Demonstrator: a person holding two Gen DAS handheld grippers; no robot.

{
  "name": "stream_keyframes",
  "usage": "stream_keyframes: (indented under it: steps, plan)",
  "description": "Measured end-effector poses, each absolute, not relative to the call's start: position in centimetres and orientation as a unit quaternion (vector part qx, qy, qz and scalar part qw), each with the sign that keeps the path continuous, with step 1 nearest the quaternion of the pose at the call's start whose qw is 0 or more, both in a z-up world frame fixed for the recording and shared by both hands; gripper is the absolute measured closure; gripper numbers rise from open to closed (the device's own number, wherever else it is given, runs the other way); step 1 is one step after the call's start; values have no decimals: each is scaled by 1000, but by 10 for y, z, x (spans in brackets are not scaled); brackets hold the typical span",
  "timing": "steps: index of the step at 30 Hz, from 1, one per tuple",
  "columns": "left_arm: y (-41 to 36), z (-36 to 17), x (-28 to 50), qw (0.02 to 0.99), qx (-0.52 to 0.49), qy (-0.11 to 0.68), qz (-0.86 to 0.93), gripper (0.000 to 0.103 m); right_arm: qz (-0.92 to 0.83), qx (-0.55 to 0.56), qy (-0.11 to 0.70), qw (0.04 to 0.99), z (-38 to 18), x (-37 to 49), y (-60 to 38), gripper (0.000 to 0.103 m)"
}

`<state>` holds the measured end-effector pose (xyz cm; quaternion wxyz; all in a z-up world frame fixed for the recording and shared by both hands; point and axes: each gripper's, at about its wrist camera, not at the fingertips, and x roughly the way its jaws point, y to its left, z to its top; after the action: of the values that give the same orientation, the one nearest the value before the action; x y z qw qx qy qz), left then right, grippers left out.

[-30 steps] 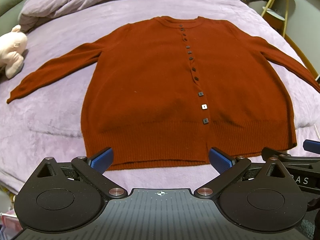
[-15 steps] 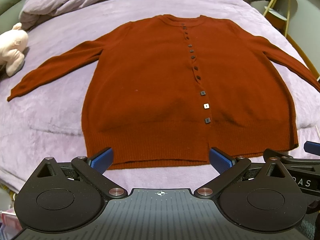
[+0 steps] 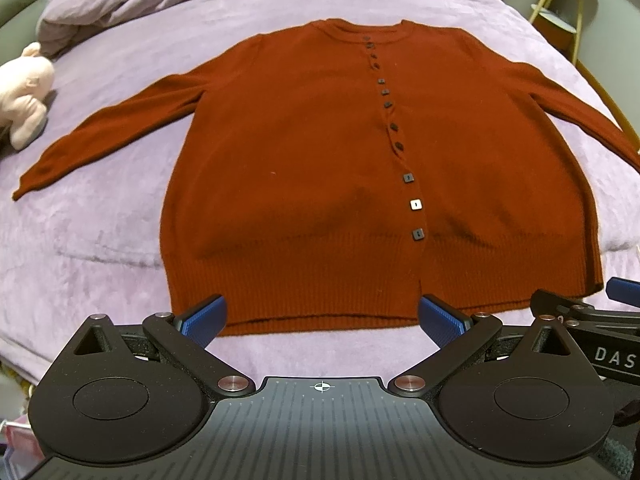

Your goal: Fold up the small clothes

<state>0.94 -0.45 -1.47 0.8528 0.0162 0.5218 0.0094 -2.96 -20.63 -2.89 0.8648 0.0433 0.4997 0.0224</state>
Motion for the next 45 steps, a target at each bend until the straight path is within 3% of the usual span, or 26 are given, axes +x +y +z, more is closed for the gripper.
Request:
stream_keyframes:
  steps: [29, 34, 39, 41, 43, 45]
  plan:
    - [-10, -49, 43, 825, 19, 565, -15, 0, 71, 128, 507, 849, -59, -4, -246, 13]
    - [-4, -40, 65, 848, 3, 529, -31, 0, 63, 199, 399, 893, -54, 8, -303, 13]
    - [-1, -37, 107, 852, -18, 519, -60, 0, -87, 286, 272, 915, -57, 39, -411, 13]
    - [0, -37, 122, 856, -33, 513, -56, 0, -154, 354, 268, 883, -71, 55, -464, 22]
    - [2, -40, 135, 857, -53, 510, -50, 0, -203, 434, 251, 841, -89, 60, -513, 47]
    - [2, -44, 147, 856, -70, 511, -39, 0, -238, 501, 235, 798, -109, 61, -547, 63]
